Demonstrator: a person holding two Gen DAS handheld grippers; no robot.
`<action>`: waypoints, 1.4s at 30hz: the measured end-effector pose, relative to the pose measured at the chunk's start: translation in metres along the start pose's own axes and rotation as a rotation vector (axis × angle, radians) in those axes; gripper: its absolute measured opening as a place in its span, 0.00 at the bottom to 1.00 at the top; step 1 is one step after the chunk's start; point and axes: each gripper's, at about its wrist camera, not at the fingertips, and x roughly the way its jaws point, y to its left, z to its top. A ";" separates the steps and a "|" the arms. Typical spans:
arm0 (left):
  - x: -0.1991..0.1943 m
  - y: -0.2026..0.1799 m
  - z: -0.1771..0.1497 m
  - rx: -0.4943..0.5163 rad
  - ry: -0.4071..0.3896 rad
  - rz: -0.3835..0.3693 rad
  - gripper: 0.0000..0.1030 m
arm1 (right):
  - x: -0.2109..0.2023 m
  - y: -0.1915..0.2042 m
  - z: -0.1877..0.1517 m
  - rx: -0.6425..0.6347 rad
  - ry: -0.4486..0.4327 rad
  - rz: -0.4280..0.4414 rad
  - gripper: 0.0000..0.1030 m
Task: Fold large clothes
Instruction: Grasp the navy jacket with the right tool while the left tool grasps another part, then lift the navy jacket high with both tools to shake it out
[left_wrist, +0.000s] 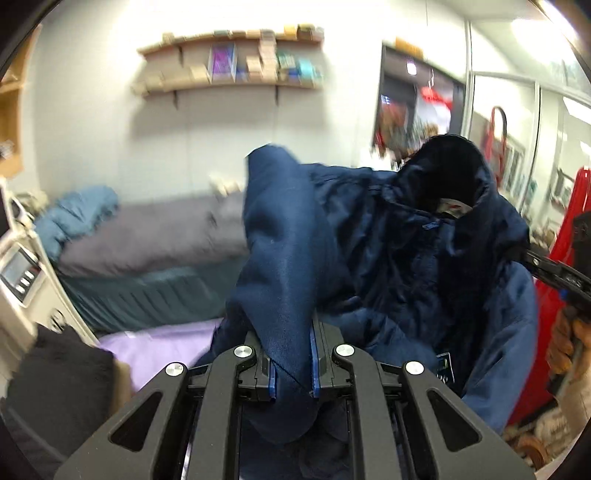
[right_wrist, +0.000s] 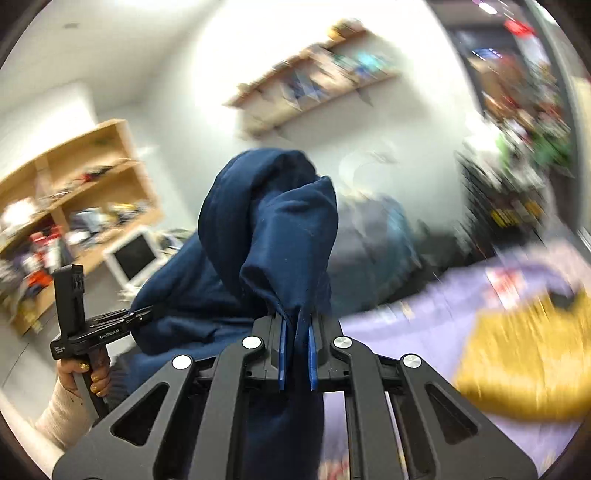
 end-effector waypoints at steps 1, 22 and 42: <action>-0.017 -0.003 0.005 -0.004 -0.036 0.010 0.11 | -0.004 0.005 0.012 -0.034 -0.030 0.046 0.09; -0.191 -0.063 0.051 -0.029 -0.518 -0.176 0.12 | -0.086 0.008 0.148 -0.067 -0.374 0.461 0.09; 0.210 0.033 -0.197 -0.094 0.432 0.295 0.70 | 0.233 -0.164 -0.153 0.280 0.542 -0.400 0.73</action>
